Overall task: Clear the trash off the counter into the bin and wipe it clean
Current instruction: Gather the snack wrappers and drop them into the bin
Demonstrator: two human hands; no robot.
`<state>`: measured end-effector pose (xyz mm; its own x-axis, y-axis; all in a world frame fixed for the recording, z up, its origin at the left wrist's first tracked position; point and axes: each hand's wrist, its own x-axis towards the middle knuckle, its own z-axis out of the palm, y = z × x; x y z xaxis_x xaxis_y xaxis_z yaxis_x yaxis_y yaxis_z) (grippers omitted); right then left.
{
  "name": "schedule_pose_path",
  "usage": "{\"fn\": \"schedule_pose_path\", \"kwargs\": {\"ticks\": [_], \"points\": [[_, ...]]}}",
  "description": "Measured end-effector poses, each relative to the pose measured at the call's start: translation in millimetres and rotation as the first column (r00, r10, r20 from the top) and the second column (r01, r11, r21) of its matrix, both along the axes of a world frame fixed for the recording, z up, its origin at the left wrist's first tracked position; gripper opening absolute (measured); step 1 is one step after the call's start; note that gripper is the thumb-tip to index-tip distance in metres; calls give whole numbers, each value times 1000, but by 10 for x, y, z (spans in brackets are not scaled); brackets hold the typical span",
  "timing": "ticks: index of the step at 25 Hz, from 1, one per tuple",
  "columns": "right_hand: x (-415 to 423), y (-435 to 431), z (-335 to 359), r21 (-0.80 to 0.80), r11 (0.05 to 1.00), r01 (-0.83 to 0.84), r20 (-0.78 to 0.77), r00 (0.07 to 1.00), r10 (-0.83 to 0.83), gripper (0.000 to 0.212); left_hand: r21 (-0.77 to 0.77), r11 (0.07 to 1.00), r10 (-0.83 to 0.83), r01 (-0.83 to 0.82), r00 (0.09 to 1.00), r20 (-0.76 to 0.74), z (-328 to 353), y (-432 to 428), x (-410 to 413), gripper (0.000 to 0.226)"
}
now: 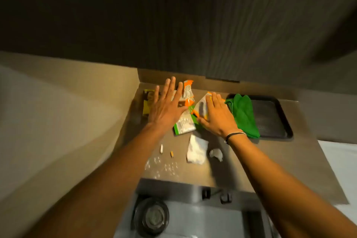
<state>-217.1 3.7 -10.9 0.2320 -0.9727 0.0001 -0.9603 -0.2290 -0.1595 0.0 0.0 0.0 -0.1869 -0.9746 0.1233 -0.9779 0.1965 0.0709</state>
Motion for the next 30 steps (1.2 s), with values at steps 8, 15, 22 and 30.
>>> {"fn": "schedule_pose_path", "kwargs": {"ticks": [8, 15, 22, 30], "points": [[-49, -205, -269, 95, 994, -48, -6, 999, 49, 27, 97, 994, 47, -42, 998, -47, -341, -412, -89, 46], [1, 63, -71, -292, 954, -73, 148, 982, 120, 48, -176, 979, 48, -102, 956, -289, -109, -109, -38, 34], [411, 1060, 296, -632, 757, -165, 251, 881, 402, 39, -523, 764, 35, -379, 833, -553, 185, 1219, 384, 38], [753, 3154, -360, -469, 741, -480, 417, 620, 665, 33, -185, 687, 342, -703, 537, -771, -769, 3740, 542, 36]]}}
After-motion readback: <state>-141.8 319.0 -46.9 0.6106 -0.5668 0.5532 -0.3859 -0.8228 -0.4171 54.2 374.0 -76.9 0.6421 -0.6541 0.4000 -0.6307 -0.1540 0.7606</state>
